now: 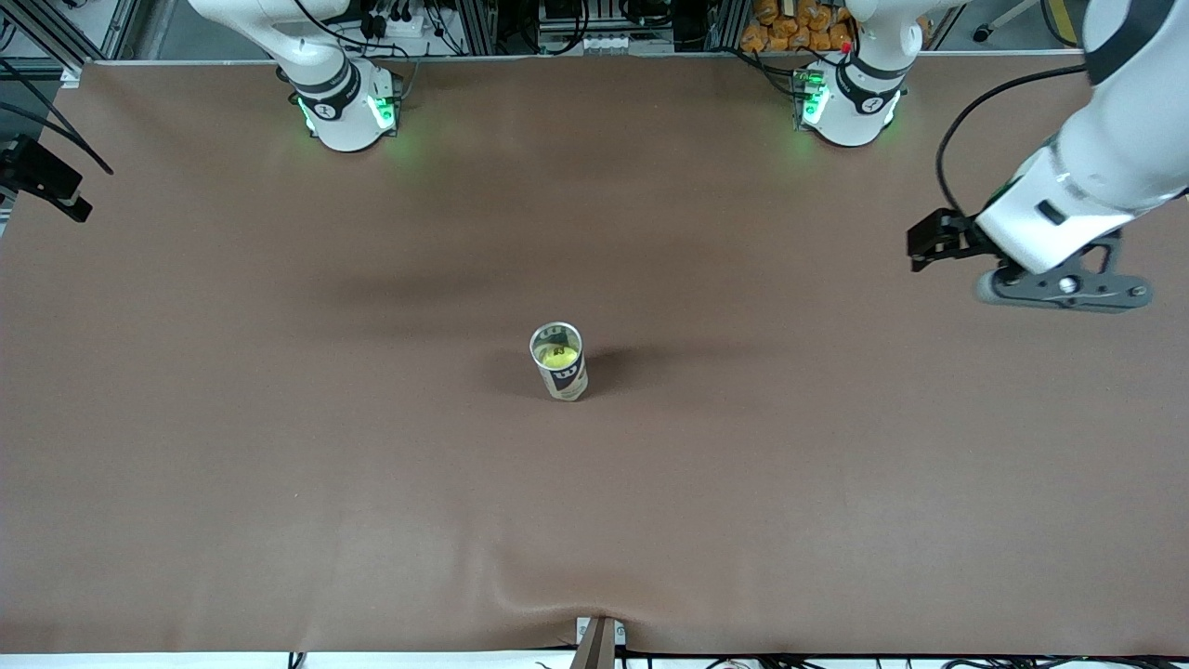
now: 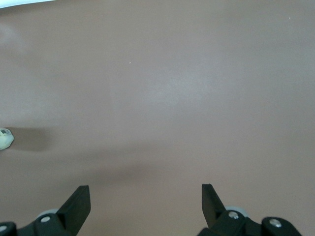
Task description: Insert tennis ball vertically with right arm
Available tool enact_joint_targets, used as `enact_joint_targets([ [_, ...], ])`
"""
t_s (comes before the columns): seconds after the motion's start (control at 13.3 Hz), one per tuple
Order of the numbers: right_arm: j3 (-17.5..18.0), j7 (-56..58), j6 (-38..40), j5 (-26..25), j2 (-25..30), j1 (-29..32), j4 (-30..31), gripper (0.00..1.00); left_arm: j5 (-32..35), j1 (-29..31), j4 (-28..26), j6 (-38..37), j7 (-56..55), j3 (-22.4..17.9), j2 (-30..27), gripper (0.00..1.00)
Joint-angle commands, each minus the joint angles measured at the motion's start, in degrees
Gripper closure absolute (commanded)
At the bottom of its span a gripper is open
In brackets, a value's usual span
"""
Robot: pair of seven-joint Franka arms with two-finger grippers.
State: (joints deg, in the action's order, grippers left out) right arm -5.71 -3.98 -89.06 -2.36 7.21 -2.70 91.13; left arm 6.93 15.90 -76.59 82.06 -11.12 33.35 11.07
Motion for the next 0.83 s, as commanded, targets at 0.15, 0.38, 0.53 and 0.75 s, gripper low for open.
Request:
enact_joint_targets([
  [0.15,2.18,-0.85,-0.59,1.04,0.17,2.76,0.54,0.00,-1.30,-5.91,-1.63,-0.50,0.84,-10.44,-5.17,0.00],
  [0.38,11.60,-0.85,-0.85,1.57,0.08,10.87,0.54,0.00,-5.34,-14.84,-4.87,0.03,0.93,-23.32,-8.95,0.00],
  [0.53,7.76,-1.02,-0.85,1.57,0.08,7.29,0.54,0.00,-5.44,-15.37,-8.99,0.73,0.93,-24.12,-12.01,0.00],
  [0.75,6.77,-0.94,-0.77,1.57,0.08,6.56,0.54,0.00,-6.22,-14.93,-17.53,4.77,1.02,-24.21,-18.53,0.00],
])
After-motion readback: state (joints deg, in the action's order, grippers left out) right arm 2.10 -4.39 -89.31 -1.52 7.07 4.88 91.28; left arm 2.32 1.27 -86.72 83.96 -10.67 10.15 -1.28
